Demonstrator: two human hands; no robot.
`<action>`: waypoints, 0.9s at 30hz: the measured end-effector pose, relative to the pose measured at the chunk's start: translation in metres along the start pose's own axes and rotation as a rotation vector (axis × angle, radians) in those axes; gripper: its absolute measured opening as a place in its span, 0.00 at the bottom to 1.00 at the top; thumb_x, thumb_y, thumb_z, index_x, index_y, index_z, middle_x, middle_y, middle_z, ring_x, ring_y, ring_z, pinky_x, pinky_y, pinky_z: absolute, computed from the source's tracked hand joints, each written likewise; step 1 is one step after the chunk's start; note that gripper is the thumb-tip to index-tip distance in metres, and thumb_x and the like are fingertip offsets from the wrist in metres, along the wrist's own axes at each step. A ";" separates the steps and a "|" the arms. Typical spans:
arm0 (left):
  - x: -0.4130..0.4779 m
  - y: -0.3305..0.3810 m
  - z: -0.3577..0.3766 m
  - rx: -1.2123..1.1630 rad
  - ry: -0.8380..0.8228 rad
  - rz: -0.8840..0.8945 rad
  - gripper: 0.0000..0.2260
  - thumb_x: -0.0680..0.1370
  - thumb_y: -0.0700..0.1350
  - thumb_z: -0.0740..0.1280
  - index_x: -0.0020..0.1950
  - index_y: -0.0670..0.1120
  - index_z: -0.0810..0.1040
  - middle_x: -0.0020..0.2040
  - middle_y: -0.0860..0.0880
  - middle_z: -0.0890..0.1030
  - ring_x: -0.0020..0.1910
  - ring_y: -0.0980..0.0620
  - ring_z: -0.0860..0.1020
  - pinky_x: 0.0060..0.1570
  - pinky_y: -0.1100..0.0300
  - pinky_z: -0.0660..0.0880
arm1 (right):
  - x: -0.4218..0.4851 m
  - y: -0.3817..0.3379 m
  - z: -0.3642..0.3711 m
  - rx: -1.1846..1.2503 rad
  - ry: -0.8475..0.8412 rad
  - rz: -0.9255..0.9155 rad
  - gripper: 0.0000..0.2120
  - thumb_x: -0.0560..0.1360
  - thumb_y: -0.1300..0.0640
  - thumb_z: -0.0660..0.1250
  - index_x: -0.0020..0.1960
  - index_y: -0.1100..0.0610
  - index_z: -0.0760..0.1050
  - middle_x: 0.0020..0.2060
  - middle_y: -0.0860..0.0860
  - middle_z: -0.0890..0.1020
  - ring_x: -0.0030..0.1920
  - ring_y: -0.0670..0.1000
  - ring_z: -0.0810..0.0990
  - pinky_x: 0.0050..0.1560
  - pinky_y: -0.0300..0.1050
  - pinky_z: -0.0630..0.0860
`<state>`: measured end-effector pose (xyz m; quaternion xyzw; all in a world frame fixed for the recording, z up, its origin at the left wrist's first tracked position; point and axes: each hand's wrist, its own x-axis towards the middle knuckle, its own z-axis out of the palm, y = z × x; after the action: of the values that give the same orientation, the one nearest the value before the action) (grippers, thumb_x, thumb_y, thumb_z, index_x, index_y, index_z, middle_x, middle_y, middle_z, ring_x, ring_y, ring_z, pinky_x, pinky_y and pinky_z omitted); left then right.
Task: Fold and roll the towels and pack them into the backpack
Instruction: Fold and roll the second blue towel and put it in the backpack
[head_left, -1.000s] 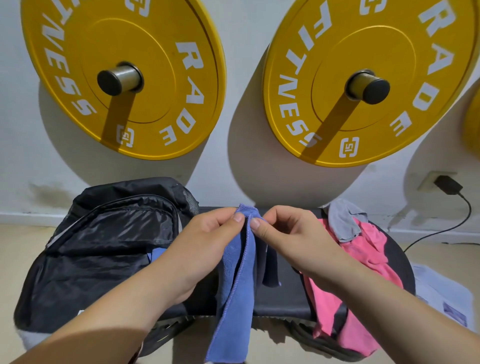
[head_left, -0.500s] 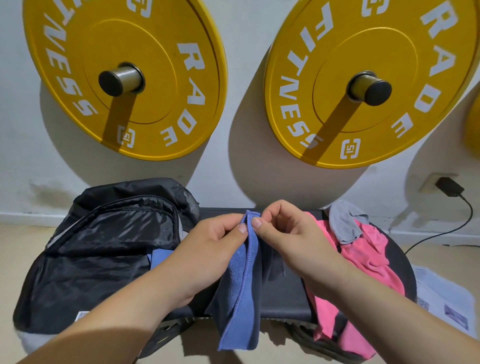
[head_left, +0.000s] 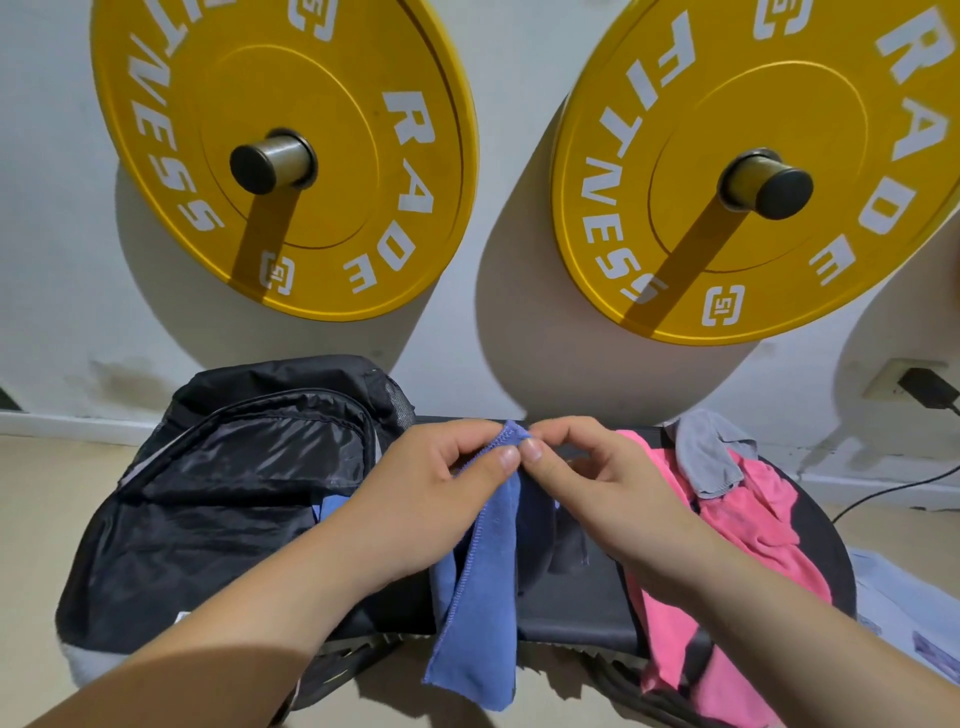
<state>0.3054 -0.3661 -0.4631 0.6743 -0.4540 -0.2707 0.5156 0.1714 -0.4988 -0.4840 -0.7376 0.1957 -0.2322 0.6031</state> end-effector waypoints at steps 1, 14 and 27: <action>0.001 0.002 -0.003 -0.029 0.028 -0.015 0.10 0.84 0.46 0.64 0.54 0.52 0.85 0.49 0.46 0.86 0.52 0.46 0.84 0.60 0.37 0.77 | 0.001 0.003 -0.004 -0.035 -0.052 0.024 0.15 0.74 0.40 0.73 0.52 0.51 0.82 0.48 0.64 0.83 0.38 0.61 0.77 0.41 0.59 0.76; 0.007 -0.004 -0.029 -0.056 0.359 0.016 0.11 0.85 0.47 0.60 0.46 0.51 0.78 0.39 0.48 0.81 0.41 0.52 0.79 0.46 0.49 0.76 | 0.005 0.055 -0.038 -0.681 -0.242 0.257 0.12 0.70 0.49 0.77 0.43 0.54 0.76 0.34 0.49 0.80 0.35 0.50 0.77 0.44 0.50 0.78; 0.011 -0.034 -0.048 0.018 0.541 -0.104 0.12 0.84 0.50 0.58 0.50 0.45 0.76 0.50 0.35 0.80 0.49 0.36 0.80 0.55 0.36 0.76 | -0.001 0.036 -0.067 -0.197 0.130 0.149 0.12 0.72 0.67 0.76 0.39 0.55 0.77 0.34 0.57 0.81 0.33 0.53 0.77 0.36 0.50 0.75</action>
<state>0.3616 -0.3523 -0.4781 0.7491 -0.2669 -0.1026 0.5976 0.1314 -0.5591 -0.5079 -0.7600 0.3104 -0.2135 0.5296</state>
